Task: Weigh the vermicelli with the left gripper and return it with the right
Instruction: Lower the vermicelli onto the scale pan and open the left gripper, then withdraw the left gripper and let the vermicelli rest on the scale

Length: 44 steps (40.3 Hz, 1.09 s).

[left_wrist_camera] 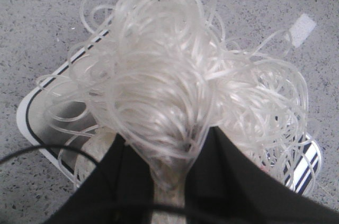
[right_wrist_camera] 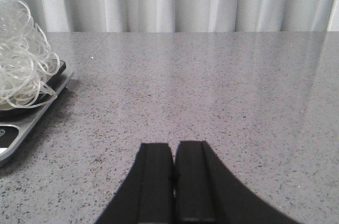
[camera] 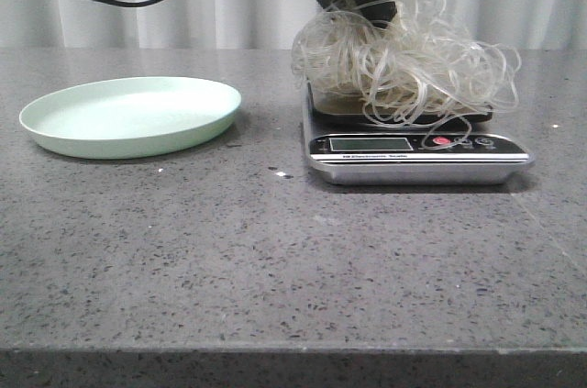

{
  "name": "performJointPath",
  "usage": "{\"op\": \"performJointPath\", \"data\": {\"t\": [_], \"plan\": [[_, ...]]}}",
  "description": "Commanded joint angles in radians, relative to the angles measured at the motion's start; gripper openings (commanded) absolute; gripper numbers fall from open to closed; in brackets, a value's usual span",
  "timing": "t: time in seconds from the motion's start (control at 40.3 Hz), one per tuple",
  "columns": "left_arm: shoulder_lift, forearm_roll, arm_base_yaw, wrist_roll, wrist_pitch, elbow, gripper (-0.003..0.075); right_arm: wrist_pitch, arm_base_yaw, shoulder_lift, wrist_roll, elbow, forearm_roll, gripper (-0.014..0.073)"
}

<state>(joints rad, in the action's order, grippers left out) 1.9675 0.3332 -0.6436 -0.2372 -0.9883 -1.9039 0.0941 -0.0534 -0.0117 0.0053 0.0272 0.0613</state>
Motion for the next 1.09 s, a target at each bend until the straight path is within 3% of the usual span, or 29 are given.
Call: {"op": "performJointPath", "data": {"t": [0.0, 0.074, 0.149, 0.347, 0.446, 0.769, 1.067], "plan": [[-0.047, 0.033, -0.006, 0.001, 0.026, -0.031, 0.0139, -0.088, 0.001, -0.015, -0.005, -0.007, -0.004, 0.0151], [-0.047, 0.033, -0.006, 0.001, 0.024, -0.031, 0.0149, -0.088, 0.001, -0.015, -0.005, -0.007, -0.004, 0.0151], [-0.047, 0.033, -0.006, 0.001, 0.019, -0.031, 0.0208, -0.088, 0.001, -0.015, -0.005, -0.007, -0.004, 0.0151], [-0.050, 0.033, -0.006, 0.001, 0.005, -0.031, 0.0487, -0.088, 0.001, -0.015, -0.005, -0.007, -0.004, 0.0151], [-0.060, 0.023, -0.004, 0.001, -0.007, -0.031, 0.0560, -0.088, 0.001, -0.015, -0.005, -0.007, -0.004, 0.0151], [-0.143, -0.072, 0.007, 0.001, -0.059, -0.031, 0.0570, -0.088, 0.001, -0.015, -0.005, -0.007, -0.004, 0.0151], [-0.262, -0.074, 0.106, 0.007, -0.071, -0.029, 0.0568, -0.101, 0.001, -0.015, -0.005, -0.007, -0.004, 0.0151]]}}
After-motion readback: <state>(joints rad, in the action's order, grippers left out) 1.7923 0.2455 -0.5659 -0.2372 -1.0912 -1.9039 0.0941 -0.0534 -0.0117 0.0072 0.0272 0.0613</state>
